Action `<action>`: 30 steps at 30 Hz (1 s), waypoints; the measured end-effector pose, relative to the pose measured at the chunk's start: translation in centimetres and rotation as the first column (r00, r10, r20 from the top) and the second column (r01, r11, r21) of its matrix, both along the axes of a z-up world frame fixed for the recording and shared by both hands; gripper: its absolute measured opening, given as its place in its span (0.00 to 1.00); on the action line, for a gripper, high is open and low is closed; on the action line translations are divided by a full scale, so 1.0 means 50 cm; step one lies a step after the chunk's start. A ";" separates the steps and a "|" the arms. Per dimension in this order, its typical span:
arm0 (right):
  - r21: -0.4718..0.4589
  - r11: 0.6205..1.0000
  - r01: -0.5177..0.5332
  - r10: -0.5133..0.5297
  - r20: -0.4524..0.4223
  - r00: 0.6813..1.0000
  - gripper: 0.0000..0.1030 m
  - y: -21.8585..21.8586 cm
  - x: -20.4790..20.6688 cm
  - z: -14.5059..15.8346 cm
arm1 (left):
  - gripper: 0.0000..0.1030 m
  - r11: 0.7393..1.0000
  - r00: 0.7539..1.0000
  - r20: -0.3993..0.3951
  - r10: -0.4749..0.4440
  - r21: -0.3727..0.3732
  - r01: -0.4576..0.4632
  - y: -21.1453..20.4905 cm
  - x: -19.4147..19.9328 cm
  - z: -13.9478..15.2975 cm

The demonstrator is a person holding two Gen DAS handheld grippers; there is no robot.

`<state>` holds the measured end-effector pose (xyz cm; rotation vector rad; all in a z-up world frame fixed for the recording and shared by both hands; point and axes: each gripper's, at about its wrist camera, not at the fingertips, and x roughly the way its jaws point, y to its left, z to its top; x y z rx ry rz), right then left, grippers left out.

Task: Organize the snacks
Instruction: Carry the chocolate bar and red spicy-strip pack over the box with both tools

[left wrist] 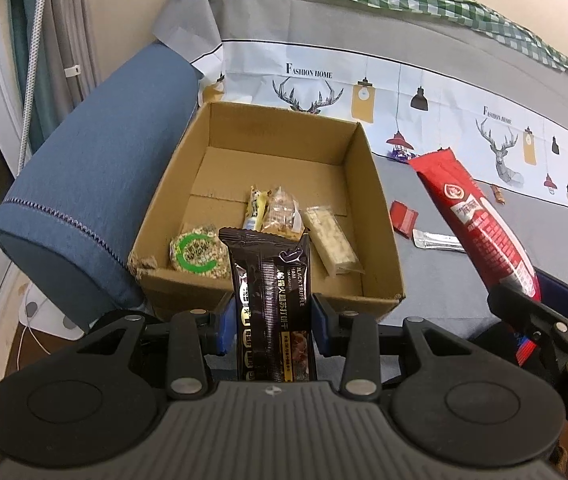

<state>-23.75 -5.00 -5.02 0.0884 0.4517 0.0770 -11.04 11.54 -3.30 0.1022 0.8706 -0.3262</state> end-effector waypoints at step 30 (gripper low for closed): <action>0.074 0.996 0.049 -0.038 -0.151 0.988 0.40 -0.018 0.268 -0.083 | 0.41 0.998 0.997 -0.076 -0.010 0.059 0.015 -0.057 0.302 -0.065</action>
